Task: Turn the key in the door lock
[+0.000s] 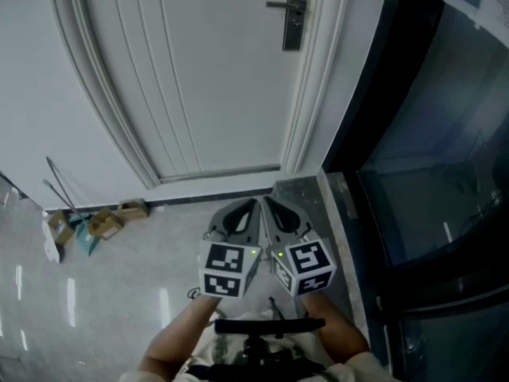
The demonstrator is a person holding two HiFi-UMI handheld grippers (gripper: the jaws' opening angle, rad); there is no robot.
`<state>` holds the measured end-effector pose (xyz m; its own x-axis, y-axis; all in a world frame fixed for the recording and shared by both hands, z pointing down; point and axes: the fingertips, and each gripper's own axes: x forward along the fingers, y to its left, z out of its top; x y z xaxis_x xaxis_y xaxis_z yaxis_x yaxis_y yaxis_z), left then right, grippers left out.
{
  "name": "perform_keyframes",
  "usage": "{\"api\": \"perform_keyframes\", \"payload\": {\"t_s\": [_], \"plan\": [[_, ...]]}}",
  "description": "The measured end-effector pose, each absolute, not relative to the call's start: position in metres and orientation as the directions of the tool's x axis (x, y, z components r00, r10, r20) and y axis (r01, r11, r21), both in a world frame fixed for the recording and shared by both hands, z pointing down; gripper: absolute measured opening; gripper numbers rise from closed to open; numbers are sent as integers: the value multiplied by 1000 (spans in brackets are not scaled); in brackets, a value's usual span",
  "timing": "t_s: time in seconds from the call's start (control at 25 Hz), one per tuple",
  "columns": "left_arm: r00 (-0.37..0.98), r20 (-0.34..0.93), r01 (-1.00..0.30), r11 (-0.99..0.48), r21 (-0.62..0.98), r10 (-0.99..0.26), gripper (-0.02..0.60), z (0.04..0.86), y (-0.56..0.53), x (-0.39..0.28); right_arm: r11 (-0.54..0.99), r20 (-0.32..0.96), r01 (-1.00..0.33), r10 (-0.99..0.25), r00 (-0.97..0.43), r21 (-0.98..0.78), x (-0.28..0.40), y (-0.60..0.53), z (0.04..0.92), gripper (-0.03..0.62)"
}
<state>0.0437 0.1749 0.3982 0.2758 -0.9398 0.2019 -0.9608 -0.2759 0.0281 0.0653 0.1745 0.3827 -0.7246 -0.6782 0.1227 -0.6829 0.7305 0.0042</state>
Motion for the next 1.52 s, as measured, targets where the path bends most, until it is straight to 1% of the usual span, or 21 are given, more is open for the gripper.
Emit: {"api": "perform_keyframes", "payload": {"t_s": [0.44,0.84,1.12,1.52], "plan": [[264,203,-963,-270,-5,-943,17,391,162,89,725,103,-689,-685,-721,1,112,163,375,9],[272,211,-960,-280,-8,-939,17,393,146,98,715,94,-699,-695,-713,-14,119,147,373,9],[300,208,-951,-308,-8,-931,17,397,109,84,690,107,-724,-721,-685,16,106,111,378,9],[345,189,-937,-350,9,-920,17,393,29,22,643,121,-765,-763,-635,43,47,35,375,9]]}}
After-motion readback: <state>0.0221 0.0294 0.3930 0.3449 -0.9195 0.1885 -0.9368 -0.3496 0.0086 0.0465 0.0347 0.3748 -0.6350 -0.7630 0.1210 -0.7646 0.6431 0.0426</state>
